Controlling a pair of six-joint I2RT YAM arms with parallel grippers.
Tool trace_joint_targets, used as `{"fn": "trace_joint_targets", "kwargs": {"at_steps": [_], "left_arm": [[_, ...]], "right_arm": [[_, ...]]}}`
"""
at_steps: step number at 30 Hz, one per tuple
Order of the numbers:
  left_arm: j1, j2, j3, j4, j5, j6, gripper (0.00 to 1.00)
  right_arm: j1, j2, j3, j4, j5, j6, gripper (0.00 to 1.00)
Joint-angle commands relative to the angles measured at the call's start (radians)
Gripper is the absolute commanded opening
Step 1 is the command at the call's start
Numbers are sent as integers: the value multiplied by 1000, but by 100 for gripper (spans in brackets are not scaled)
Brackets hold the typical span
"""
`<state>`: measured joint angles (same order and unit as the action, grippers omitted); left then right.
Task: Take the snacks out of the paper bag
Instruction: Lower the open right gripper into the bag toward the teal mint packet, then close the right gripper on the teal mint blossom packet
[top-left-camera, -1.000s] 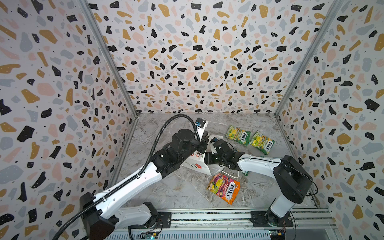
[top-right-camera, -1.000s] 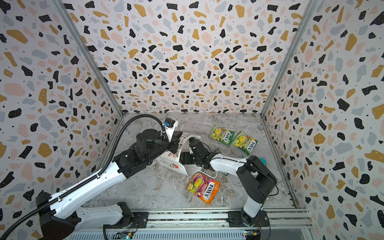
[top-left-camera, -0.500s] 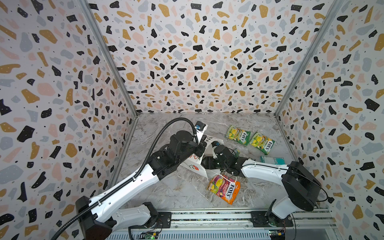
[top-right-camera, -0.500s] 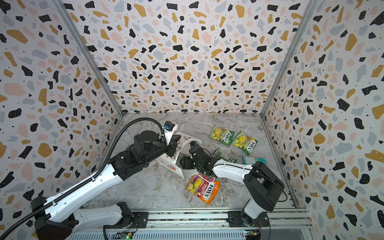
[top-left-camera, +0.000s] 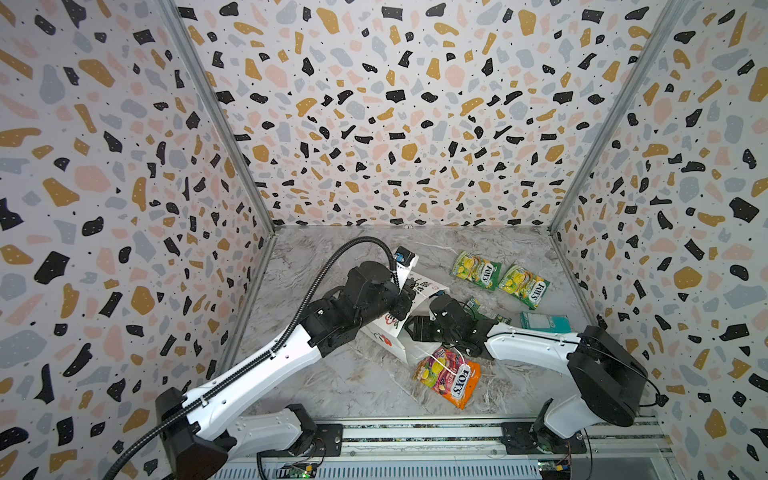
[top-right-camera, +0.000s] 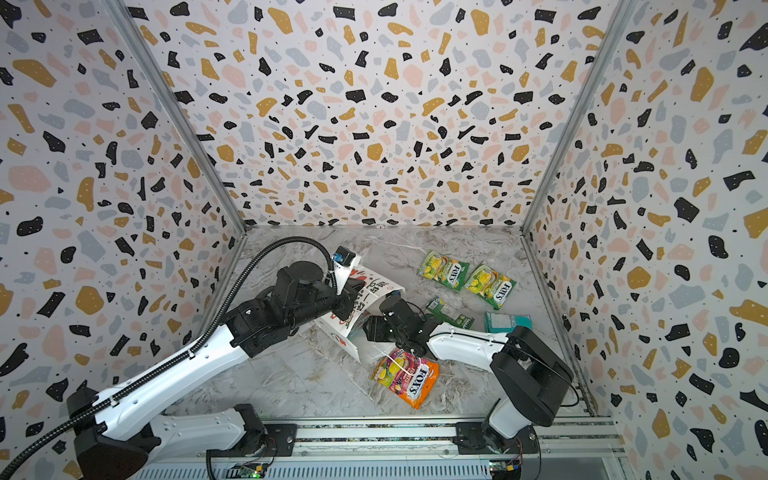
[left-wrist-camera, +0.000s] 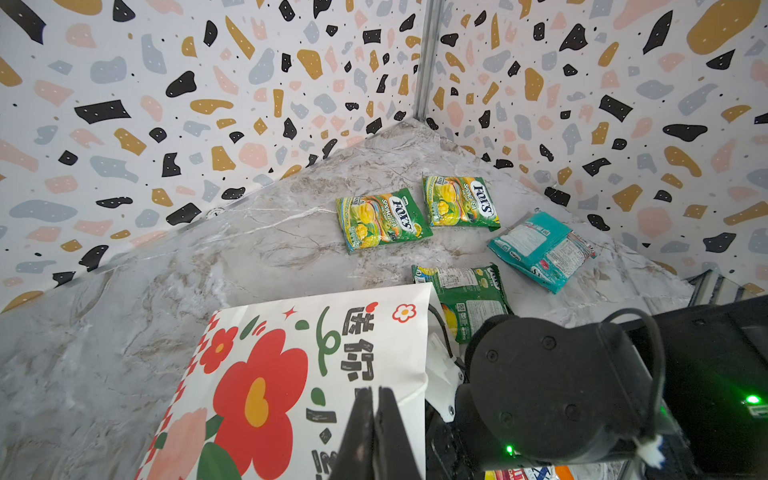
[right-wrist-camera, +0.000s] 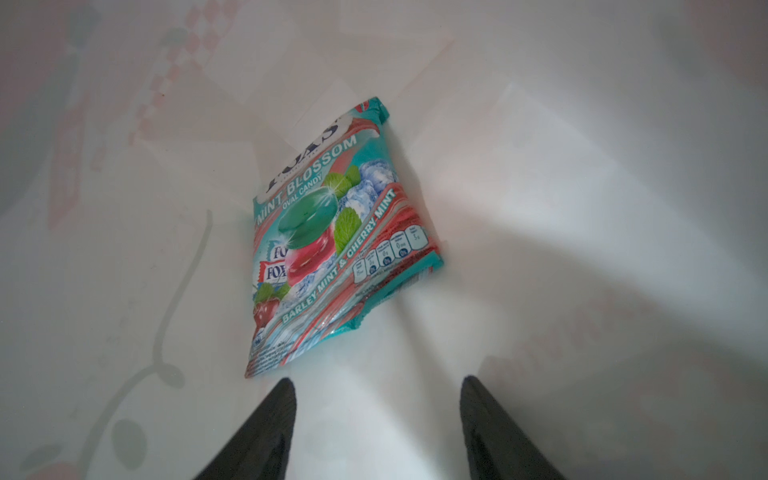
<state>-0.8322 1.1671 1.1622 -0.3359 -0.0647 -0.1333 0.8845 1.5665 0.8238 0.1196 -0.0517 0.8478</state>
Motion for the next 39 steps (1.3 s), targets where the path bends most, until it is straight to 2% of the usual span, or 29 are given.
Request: {"fn": "trace_joint_targets", "kwargs": {"at_steps": [1, 10, 22, 34, 39], "left_arm": [[3, -4, 36, 60, 2, -56, 0], [3, 2, 36, 163, -76, -172, 0], [3, 32, 48, 228, -1, -229, 0], [3, 18, 45, 244, 13, -246, 0], [2, 10, 42, 239, 14, -243, 0]], "right_arm": [[5, 26, 39, 5, 2, 39, 64], [4, 75, 61, 62, -50, 46, 61], [4, 183, 157, 38, -58, 63, 60], [-22, 248, 181, 126, -27, 147, 47], [-26, 290, 199, 160, -37, 156, 32]]}}
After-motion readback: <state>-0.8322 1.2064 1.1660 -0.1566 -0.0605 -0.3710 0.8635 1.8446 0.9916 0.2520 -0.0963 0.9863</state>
